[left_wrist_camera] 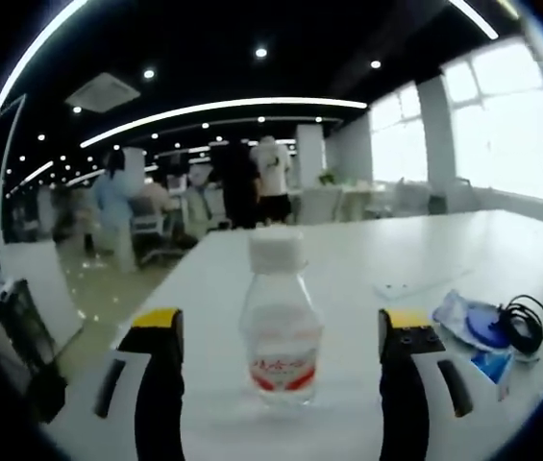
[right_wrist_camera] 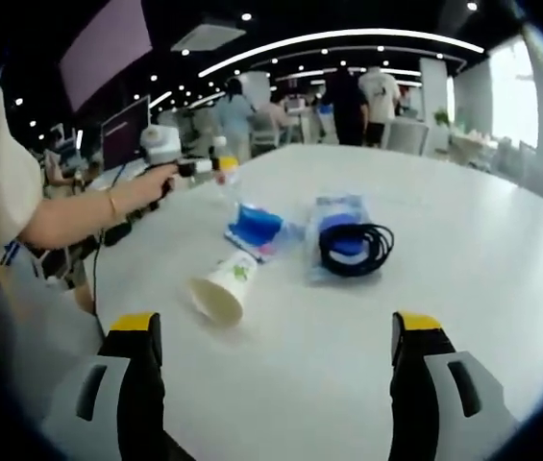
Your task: Arrange the tabletop items into an orderly group along one side of the table until the central work area is clear of visible clutter.
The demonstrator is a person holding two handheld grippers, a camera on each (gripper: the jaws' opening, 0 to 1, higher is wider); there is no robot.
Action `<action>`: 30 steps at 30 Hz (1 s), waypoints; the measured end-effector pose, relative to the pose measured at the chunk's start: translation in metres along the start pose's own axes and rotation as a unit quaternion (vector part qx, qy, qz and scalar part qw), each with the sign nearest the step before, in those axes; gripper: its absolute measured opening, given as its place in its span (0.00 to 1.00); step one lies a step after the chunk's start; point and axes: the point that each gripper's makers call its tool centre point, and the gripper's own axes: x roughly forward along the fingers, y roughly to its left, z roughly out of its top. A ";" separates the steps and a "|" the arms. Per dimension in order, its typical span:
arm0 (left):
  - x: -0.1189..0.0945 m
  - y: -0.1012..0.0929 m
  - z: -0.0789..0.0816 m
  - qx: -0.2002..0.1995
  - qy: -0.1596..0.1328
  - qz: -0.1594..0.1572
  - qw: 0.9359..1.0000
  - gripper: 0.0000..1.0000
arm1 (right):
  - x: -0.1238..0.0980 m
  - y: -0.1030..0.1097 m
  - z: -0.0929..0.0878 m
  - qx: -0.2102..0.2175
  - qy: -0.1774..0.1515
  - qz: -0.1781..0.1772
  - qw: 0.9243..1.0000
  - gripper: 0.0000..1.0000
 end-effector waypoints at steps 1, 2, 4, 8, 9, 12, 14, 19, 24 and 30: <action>-0.002 0.002 0.007 0.010 -0.016 0.007 1.000 0.87 | 0.001 0.001 0.003 -0.002 -0.004 0.003 1.000 0.98; -0.003 0.004 0.008 0.016 -0.015 0.013 1.000 0.92 | 0.002 0.002 0.004 -0.003 -0.006 0.006 1.000 0.98; -0.007 0.003 0.009 0.011 -0.008 0.011 1.000 0.97 | 0.005 0.005 0.004 -0.004 -0.005 0.013 1.000 0.98; -0.017 0.001 0.008 0.013 -0.001 0.002 1.000 0.99 | 0.010 0.010 0.006 -0.014 -0.005 0.026 1.000 0.98; -0.019 0.000 0.007 0.015 0.000 0.000 1.000 0.99 | 0.012 0.010 0.007 -0.015 -0.005 0.029 0.999 0.98; -0.027 -0.004 0.006 0.014 0.006 -0.010 1.000 0.99 | 0.015 0.011 0.008 -0.020 -0.006 0.035 0.999 0.97; -0.033 -0.012 0.006 0.019 0.009 -0.029 0.999 0.99 | 0.017 0.012 0.010 -0.022 -0.005 0.040 0.999 0.97; -0.051 -0.026 0.005 0.054 0.019 -0.061 0.996 0.99 | 0.023 0.015 0.013 -0.036 -0.004 0.059 0.998 0.95; -0.073 -0.043 0.004 0.079 0.022 -0.088 0.993 0.99 | 0.030 0.018 0.015 -0.058 -0.001 0.072 0.996 0.95; -0.102 -0.067 -0.001 0.063 0.035 -0.134 0.988 0.99 | 0.036 0.019 0.013 -0.080 0.007 0.082 0.993 0.93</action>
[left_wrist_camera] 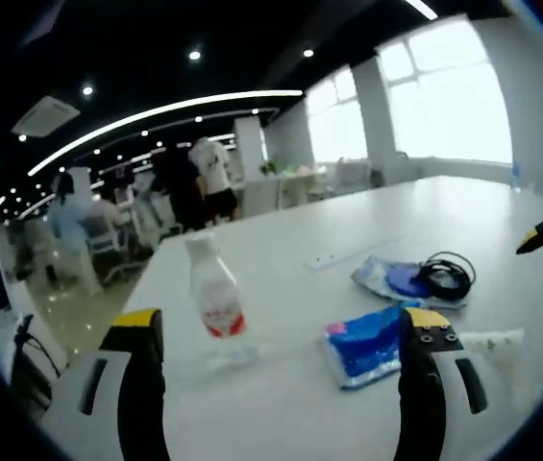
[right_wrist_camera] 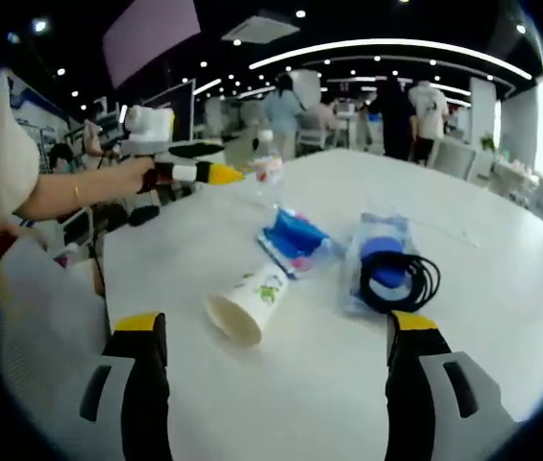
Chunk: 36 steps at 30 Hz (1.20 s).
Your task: Arrange the tabletop items into an orderly group along one side of the table until the central work area is clear of visible clutter.
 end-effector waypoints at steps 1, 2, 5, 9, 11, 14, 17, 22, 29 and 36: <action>-0.004 -0.004 0.000 0.000 0.000 -0.002 1.000 0.99 | 0.000 0.000 0.000 -0.001 0.000 0.001 1.000 0.93; -0.007 -0.009 -0.001 0.001 0.000 -0.007 1.000 0.99 | 0.001 -0.001 0.000 -0.003 0.000 0.003 1.000 0.93; -0.015 -0.024 -0.007 0.002 0.002 -0.031 1.000 0.99 | 0.003 -0.001 0.001 -0.012 0.000 0.009 1.000 0.91; -0.024 -0.042 -0.012 -0.004 0.000 -0.058 0.998 0.99 | 0.008 -0.001 0.000 -0.018 -0.001 0.016 1.000 0.87; -0.028 -0.048 -0.012 -0.005 0.000 -0.068 0.998 0.99 | 0.010 -0.001 0.002 -0.025 -0.005 0.020 0.999 0.84; -0.035 -0.058 -0.010 -0.010 -0.006 -0.088 0.996 0.99 | 0.016 0.000 0.002 -0.035 -0.005 0.026 0.999 0.80; -0.040 -0.065 -0.009 -0.009 -0.014 -0.096 0.995 0.99 | 0.021 0.003 0.002 -0.036 -0.003 0.036 0.999 0.74; -0.048 -0.077 -0.010 -0.004 -0.012 -0.119 0.993 0.99 | 0.029 0.007 -0.002 -0.047 0.003 0.045 0.998 0.73; -0.056 -0.093 -0.017 -0.008 0.002 -0.144 0.990 0.99 | 0.043 0.013 -0.012 -0.064 0.021 0.064 0.996 0.62; -0.063 -0.115 -0.019 0.004 0.001 -0.187 0.982 0.99 | 0.054 0.013 -0.014 -0.048 0.013 0.068 0.996 0.53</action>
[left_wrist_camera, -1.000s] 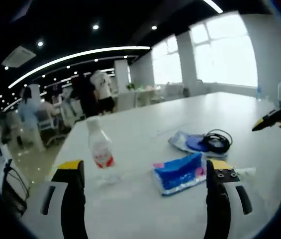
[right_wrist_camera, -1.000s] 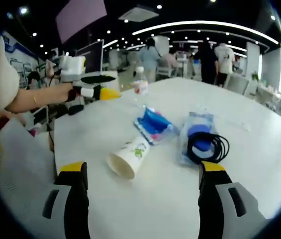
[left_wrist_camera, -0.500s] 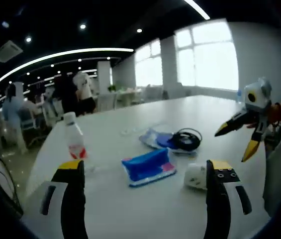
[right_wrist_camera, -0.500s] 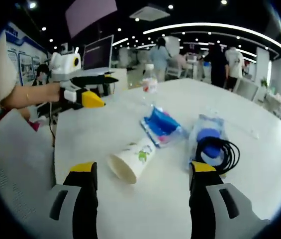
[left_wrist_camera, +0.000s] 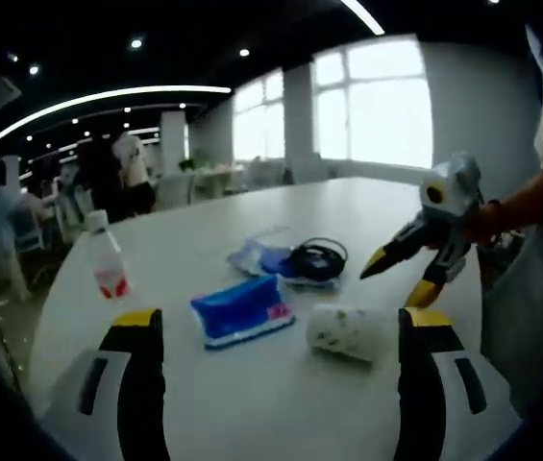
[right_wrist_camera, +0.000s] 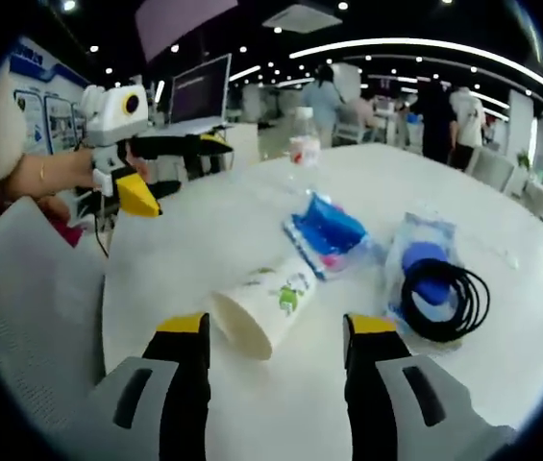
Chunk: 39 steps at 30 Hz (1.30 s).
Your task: Arrange the tabletop items into an orderly group along one side of the table until the central work area is clear of visible clutter.
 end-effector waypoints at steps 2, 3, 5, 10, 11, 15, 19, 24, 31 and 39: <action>0.000 -0.008 -0.001 0.002 -0.002 -0.010 1.000 0.99 | 0.003 -0.001 0.000 0.002 0.001 -0.001 1.000 0.49; 0.001 -0.010 -0.002 0.001 -0.002 -0.014 1.000 0.99 | 0.004 -0.001 0.000 -0.001 0.000 -0.002 1.000 0.48; 0.001 -0.014 -0.003 0.002 -0.001 -0.020 1.000 0.99 | 0.006 -0.001 0.000 -0.012 0.000 -0.004 1.000 0.45; 0.001 -0.028 -0.003 0.001 -0.001 -0.048 0.999 0.99 | 0.012 0.003 -0.003 -0.029 0.008 0.001 1.000 0.39; 0.001 -0.030 -0.002 0.003 -0.001 -0.049 0.999 0.99 | 0.013 0.005 -0.003 -0.031 0.008 0.005 0.999 0.37; 0.001 -0.036 -0.004 0.010 0.003 -0.060 0.998 0.99 | 0.017 0.008 -0.002 -0.044 0.010 0.008 0.999 0.26; 0.000 -0.048 -0.009 0.009 0.012 -0.078 0.997 0.99 | 0.017 0.008 -0.004 -0.030 0.011 0.012 0.999 0.15; 0.000 -0.056 -0.011 0.020 0.016 -0.086 0.996 0.99 | 0.016 0.005 -0.004 -0.032 0.013 0.004 0.999 0.07; -0.001 -0.058 -0.012 0.035 0.017 -0.086 0.996 0.99 | 0.014 0.005 -0.004 -0.020 0.013 0.001 1.000 0.02; -0.001 -0.066 -0.011 0.056 0.019 -0.097 0.994 0.99 | 0.007 0.004 0.003 0.005 0.020 -0.005 1.000 0.02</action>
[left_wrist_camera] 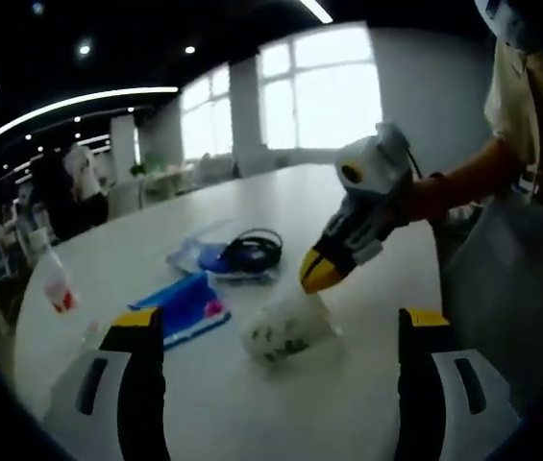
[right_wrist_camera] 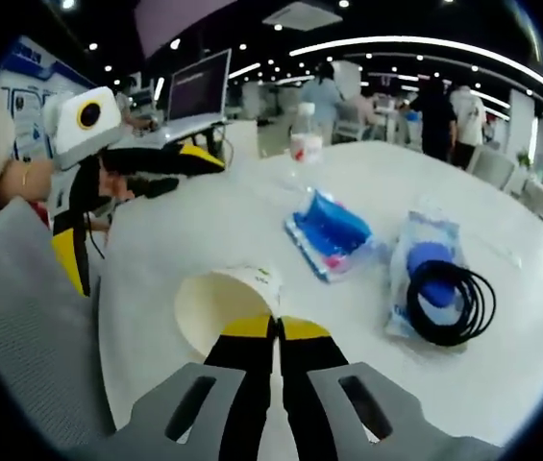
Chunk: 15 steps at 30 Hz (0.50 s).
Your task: Arrange the tabletop items into an orderly group along one side of the table until the central work area is clear of visible clutter.
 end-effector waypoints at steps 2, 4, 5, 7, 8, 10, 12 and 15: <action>0.000 0.000 -0.001 0.010 0.005 0.003 1.000 0.99 | -0.002 0.000 0.001 0.018 0.003 0.000 1.000 0.02; 0.001 -0.001 -0.001 0.014 0.007 0.003 1.000 0.99 | -0.005 0.000 0.004 0.028 0.000 0.001 1.000 0.02; 0.000 -0.001 0.000 0.014 0.003 0.003 1.000 0.99 | -0.006 -0.001 0.004 0.034 0.001 -0.002 0.999 0.02; 0.000 -0.002 0.003 0.013 -0.005 0.002 1.000 0.99 | -0.009 0.000 0.006 0.031 -0.002 -0.005 0.999 0.02; 0.000 -0.002 0.003 0.016 -0.005 0.001 1.000 0.99 | -0.010 -0.001 0.007 0.033 -0.001 -0.007 0.999 0.02; 0.001 -0.001 0.001 0.034 0.004 0.006 0.999 0.99 | -0.013 0.002 0.008 0.043 0.001 -0.005 0.999 0.02; 0.001 -0.002 0.000 0.040 0.008 0.006 0.999 0.98 | -0.016 0.004 0.008 0.057 0.007 -0.001 0.998 0.02; 0.002 -0.003 0.000 0.044 0.008 0.003 0.999 0.97 | -0.020 0.009 0.009 0.074 0.015 0.004 0.997 0.02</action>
